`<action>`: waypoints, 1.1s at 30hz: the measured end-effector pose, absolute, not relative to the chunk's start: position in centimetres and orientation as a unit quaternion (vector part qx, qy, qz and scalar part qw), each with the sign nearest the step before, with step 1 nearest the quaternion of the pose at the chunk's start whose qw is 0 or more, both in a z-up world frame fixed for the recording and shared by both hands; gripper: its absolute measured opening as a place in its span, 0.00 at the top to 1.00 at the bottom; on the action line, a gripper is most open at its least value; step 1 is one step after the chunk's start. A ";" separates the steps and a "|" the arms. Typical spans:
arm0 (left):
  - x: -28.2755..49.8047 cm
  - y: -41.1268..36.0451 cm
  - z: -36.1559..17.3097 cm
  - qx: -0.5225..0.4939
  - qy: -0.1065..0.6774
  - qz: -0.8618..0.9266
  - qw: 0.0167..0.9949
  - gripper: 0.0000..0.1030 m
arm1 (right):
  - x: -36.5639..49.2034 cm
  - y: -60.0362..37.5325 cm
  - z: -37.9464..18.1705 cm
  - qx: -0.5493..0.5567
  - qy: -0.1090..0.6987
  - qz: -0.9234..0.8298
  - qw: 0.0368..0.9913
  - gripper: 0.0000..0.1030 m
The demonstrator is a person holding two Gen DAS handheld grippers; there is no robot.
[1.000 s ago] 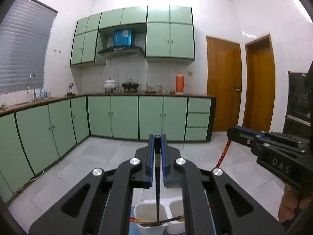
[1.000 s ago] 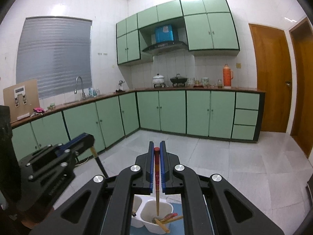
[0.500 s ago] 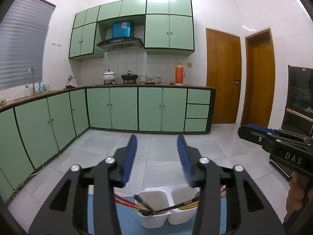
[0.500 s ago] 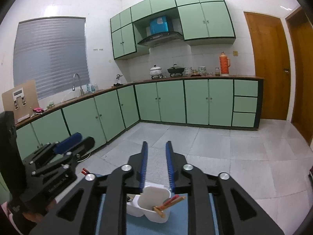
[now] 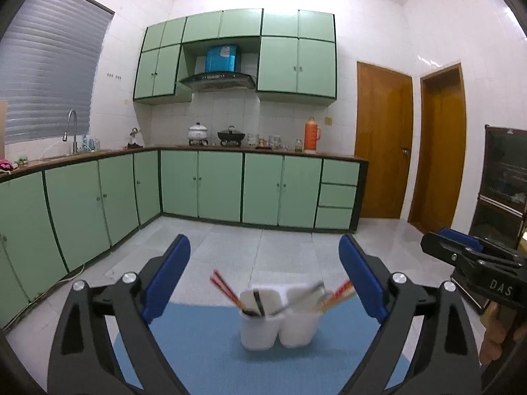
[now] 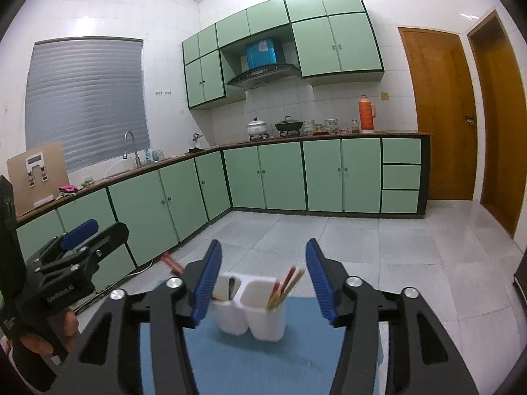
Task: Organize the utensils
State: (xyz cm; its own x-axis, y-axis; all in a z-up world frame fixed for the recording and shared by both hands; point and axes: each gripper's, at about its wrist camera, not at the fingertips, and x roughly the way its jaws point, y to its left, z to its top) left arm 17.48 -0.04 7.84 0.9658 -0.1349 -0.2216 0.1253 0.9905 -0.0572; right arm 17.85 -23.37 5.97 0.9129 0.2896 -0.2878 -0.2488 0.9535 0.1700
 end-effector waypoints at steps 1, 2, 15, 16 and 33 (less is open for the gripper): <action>17.1 0.0 7.7 -0.022 0.116 -0.065 0.991 0.13 | 17.2 -23.3 5.8 0.065 0.158 0.139 0.976 0.42; 16.5 0.0 7.5 -0.023 0.120 -0.065 0.990 0.12 | 16.5 -23.1 5.6 0.064 0.159 0.140 0.975 0.40; 8.2 -0.1 4.8 0.007 0.161 -0.062 0.985 0.06 | 8.8 -22.2 3.2 0.078 0.195 0.140 0.968 0.12; 7.7 0.0 4.7 0.007 0.161 -0.062 0.985 0.06 | 8.4 -22.2 3.1 0.075 0.199 0.136 0.968 0.10; 0.8 0.0 5.0 0.012 0.159 -0.069 0.985 0.05 | 2.4 -21.6 3.8 0.052 0.180 0.137 0.973 0.06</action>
State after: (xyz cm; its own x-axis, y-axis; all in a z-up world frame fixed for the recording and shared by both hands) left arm 0.78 -0.01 5.04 0.9396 -0.1327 -0.3155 0.1405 0.9901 0.0022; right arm 2.40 -21.62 3.81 0.8977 0.2849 -0.3361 -0.2477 0.9572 0.1497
